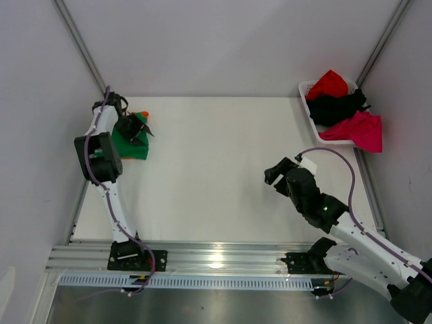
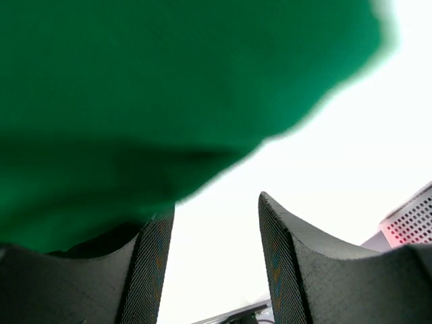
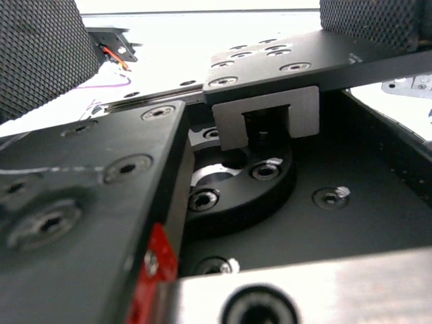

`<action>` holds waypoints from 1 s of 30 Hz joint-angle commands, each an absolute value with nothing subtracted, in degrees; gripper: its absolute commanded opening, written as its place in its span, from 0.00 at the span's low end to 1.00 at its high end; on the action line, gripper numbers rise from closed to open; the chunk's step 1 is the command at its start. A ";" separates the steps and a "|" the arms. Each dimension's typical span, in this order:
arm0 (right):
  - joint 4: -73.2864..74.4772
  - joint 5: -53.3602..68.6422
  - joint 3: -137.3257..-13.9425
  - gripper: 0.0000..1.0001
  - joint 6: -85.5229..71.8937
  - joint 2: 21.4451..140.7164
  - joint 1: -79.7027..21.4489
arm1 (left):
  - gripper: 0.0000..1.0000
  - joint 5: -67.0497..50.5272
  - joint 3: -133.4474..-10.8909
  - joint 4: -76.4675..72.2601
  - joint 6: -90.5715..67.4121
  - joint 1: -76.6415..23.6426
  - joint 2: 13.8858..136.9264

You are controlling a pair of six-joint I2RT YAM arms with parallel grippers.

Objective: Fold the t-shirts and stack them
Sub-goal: Neatly place the folded tshirt to the corner

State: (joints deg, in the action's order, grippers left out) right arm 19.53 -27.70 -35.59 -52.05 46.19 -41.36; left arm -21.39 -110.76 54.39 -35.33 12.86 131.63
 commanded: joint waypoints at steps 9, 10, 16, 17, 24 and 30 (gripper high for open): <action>19.42 -28.74 -35.68 0.80 -52.21 45.70 -41.22 | 0.56 -13.28 -120.77 59.07 -29.53 15.90 124.45; 19.42 -28.74 -35.86 0.80 -51.77 45.88 -41.22 | 0.56 -12.66 -120.94 59.15 -29.36 16.34 124.63; 18.90 -28.74 -36.47 0.80 -51.42 47.02 -41.22 | 0.56 -7.74 -123.49 63.81 -28.65 18.46 130.25; 18.81 -28.65 -36.56 0.80 -51.33 47.11 -41.22 | 0.56 -7.65 -123.14 63.98 -28.65 18.54 130.95; 20.91 -29.44 -37.44 0.80 -51.42 46.23 -41.13 | 0.54 -10.90 -124.45 64.25 -28.92 18.72 135.96; 21.53 -30.32 -36.39 0.80 -52.03 44.21 -41.13 | 0.53 -13.09 -124.72 64.77 -27.95 19.16 136.93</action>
